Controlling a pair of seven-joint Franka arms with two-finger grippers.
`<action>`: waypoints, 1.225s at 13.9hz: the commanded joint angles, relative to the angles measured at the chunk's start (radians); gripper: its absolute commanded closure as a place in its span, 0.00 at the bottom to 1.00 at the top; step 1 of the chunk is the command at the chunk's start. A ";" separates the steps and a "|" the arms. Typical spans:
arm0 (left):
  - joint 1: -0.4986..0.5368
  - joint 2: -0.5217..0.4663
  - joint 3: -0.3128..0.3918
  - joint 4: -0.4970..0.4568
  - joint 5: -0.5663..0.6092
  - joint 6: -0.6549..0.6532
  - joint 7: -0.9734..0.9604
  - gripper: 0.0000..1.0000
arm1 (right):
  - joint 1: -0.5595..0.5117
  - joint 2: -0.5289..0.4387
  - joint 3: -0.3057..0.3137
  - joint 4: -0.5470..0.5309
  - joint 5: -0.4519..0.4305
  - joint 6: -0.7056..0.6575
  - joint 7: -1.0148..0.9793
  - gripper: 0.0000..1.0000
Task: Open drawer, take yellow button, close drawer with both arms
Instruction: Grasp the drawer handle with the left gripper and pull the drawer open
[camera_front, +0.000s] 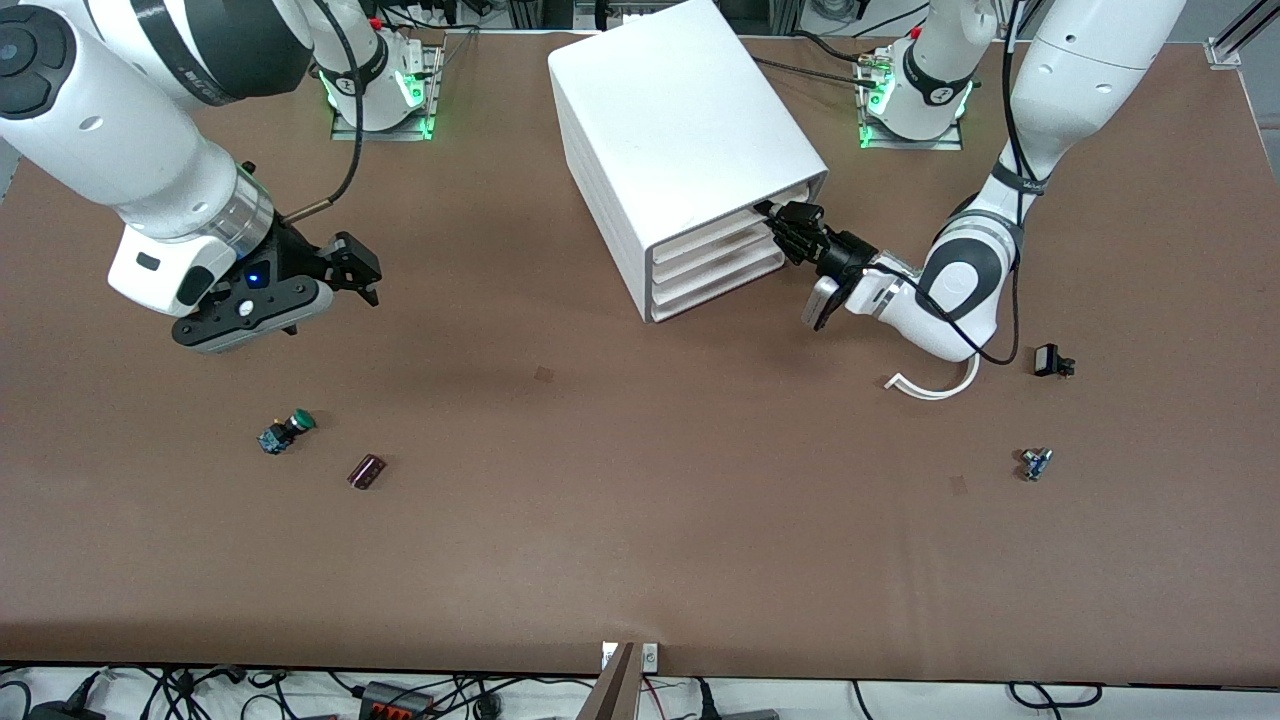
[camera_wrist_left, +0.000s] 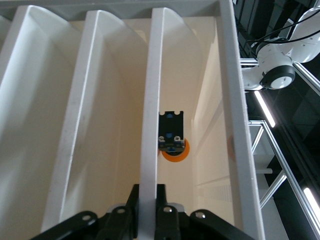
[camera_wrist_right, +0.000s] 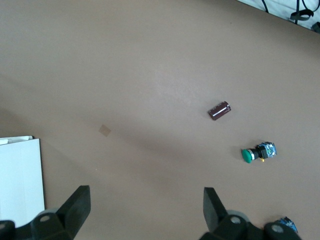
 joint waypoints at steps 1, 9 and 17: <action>0.003 0.005 -0.002 0.000 -0.025 0.018 0.022 0.96 | 0.011 0.018 -0.006 0.026 0.021 0.025 0.003 0.00; 0.045 0.147 0.024 0.230 -0.014 0.020 -0.067 0.96 | 0.048 0.024 -0.005 0.026 0.070 0.069 0.006 0.00; 0.082 0.193 0.047 0.364 0.047 0.017 -0.147 0.96 | 0.180 0.038 -0.006 0.027 0.087 0.164 0.061 0.00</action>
